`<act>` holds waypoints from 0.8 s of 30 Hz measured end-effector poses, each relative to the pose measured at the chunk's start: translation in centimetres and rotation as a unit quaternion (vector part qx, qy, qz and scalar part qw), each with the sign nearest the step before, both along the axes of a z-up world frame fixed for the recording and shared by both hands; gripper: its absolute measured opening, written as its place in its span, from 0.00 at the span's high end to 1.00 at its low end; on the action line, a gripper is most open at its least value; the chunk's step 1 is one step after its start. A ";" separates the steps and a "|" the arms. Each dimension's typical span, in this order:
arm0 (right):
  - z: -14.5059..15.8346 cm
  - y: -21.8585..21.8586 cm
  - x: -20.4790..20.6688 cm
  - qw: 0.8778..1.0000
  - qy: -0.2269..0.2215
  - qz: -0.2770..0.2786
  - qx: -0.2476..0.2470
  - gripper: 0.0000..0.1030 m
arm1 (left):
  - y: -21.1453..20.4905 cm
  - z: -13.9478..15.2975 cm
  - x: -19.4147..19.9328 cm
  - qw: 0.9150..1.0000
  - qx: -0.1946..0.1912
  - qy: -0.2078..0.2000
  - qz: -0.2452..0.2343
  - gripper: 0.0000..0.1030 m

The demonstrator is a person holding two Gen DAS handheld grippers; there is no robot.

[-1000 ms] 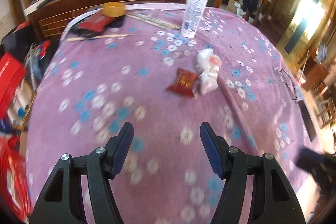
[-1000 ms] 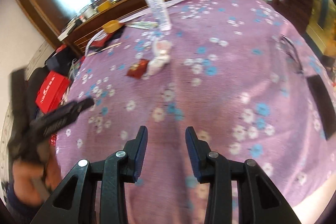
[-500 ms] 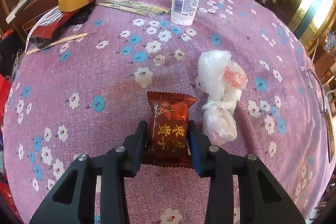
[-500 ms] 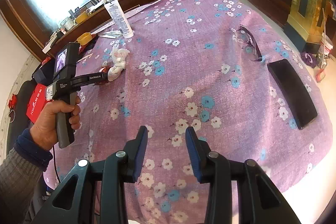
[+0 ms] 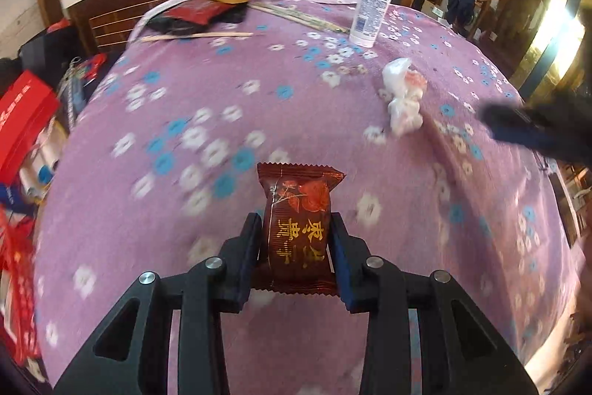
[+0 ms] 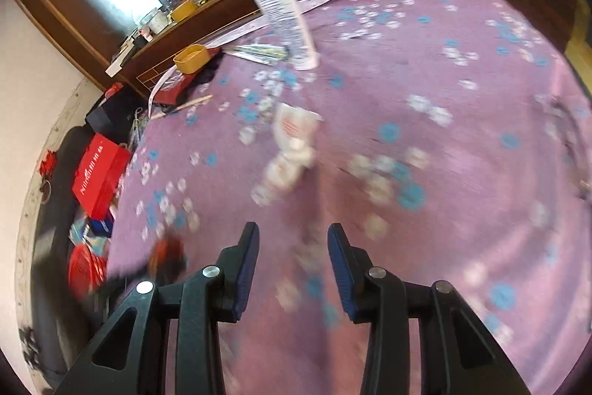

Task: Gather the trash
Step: 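Grasp the white plastic bag with the right gripper while the left holds the candy packet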

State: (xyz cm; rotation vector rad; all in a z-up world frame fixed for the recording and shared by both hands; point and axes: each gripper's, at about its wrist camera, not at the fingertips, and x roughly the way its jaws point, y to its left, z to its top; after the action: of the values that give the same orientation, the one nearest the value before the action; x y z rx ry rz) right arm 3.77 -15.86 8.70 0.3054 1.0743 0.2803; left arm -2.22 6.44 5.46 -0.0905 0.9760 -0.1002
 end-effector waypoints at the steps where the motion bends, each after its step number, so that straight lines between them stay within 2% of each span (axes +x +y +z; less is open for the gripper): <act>1: -0.6 0.8 1.1 1.000 0.006 0.001 -0.002 0.45 | 0.4 0.1 -0.6 1.000 -0.002 0.000 0.002 0.66; 7: -4.2 2.7 5.9 0.998 0.051 -0.041 -0.003 0.45 | 2.4 0.7 -3.3 1.000 0.000 -0.008 0.016 0.66; 11: -5.4 3.3 7.8 0.995 0.055 -0.063 -0.045 0.45 | 3.3 0.8 -4.0 1.000 -0.003 -0.011 0.026 0.66; 12: -5.8 3.3 8.1 0.995 0.060 -0.064 -0.054 0.55 | 3.4 0.8 -4.1 1.000 -0.004 -0.011 0.027 0.66; 13: -6.2 3.3 8.4 0.994 0.067 -0.065 -0.062 0.59 | 3.5 0.7 -4.1 1.000 -0.005 -0.010 0.027 0.66; 19: -5.0 2.9 5.7 0.996 0.044 -0.041 -0.064 0.62 | 3.3 0.9 -4.6 0.999 0.000 -0.013 0.031 0.66; 24: -1.8 3.8 -1.0 0.996 -0.005 0.011 -0.084 0.62 | 2.4 1.4 -5.0 0.999 0.003 -0.025 0.035 0.66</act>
State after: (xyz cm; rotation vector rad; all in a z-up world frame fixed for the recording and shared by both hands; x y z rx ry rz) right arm 2.75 -12.01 6.90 0.1424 1.0851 0.2092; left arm -7.23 8.87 6.81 -0.1168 0.9231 -0.0354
